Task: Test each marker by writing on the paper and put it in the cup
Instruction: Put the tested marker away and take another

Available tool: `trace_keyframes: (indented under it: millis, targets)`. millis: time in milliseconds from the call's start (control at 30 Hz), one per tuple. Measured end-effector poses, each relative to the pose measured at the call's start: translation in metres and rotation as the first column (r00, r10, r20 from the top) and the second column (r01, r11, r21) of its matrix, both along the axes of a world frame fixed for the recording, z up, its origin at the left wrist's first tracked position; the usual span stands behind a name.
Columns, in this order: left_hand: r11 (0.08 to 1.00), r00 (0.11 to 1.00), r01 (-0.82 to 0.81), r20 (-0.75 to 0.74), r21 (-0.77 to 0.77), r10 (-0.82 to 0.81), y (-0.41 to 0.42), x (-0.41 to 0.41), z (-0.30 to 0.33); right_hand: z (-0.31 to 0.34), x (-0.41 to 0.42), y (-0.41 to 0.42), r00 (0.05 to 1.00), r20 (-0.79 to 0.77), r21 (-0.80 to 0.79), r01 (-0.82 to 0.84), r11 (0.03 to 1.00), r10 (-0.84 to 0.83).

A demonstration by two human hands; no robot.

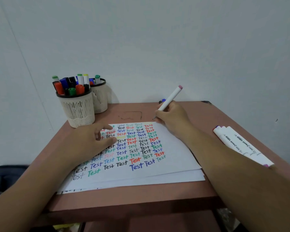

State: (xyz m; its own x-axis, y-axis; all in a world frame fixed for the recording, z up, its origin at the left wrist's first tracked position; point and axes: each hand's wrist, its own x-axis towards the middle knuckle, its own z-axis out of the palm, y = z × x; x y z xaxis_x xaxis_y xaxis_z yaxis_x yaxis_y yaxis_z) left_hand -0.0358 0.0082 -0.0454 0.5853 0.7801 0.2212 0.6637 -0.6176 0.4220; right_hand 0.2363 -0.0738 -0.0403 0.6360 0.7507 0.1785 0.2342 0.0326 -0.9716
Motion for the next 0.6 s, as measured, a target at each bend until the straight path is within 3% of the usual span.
trace_keyframes:
  millis: [467,600]
  targets:
    - [1.000,0.999,-0.030,-0.020,-0.008,0.030,-0.0066,0.0029,0.0067,-0.0100,0.0093,0.0061,0.979,0.202,-0.091,-0.010,0.996,0.028]
    - [0.999,1.000,-0.028,0.002,-0.024,0.028,-0.0065,0.0027,0.0060,-0.0083,0.0085,0.0047,0.980,0.193,-0.102,-0.031,0.994,0.050]
